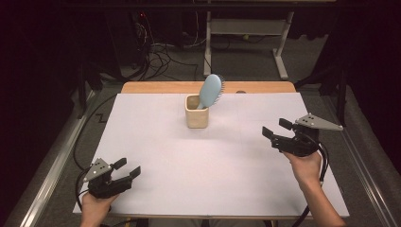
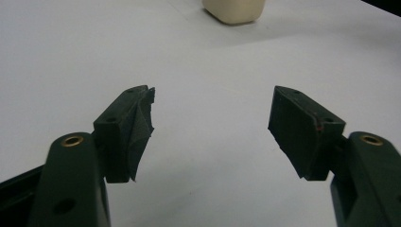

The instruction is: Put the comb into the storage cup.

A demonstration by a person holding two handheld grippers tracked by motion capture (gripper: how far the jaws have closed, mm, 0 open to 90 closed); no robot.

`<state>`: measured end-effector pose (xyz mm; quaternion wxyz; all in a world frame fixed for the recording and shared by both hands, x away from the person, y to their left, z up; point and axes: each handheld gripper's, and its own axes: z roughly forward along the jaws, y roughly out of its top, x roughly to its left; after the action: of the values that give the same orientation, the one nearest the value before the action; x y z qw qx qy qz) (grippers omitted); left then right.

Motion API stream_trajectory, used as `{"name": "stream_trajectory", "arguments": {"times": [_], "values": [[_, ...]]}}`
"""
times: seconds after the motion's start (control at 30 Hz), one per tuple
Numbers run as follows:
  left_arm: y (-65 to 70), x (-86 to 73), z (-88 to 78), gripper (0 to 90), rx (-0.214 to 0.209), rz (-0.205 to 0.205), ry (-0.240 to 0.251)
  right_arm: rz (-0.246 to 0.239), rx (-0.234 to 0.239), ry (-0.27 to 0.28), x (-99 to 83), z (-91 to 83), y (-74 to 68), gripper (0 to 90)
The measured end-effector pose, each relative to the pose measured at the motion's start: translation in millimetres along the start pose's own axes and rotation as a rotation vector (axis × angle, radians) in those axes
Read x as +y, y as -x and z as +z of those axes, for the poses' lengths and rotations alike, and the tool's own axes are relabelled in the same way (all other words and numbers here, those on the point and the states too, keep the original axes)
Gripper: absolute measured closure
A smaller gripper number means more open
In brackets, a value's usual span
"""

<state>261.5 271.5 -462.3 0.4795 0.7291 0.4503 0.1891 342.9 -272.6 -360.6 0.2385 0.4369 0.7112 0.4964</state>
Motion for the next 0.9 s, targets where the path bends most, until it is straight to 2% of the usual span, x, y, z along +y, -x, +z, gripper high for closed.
{"name": "stream_trajectory", "arguments": {"times": [0.9], "values": [[1.5, 0.4, -1.6, 32.2, 0.005, 0.006, 0.011, 0.03, -0.013, 0.023, -22.6, -25.6, 7.3, 25.7]]}}
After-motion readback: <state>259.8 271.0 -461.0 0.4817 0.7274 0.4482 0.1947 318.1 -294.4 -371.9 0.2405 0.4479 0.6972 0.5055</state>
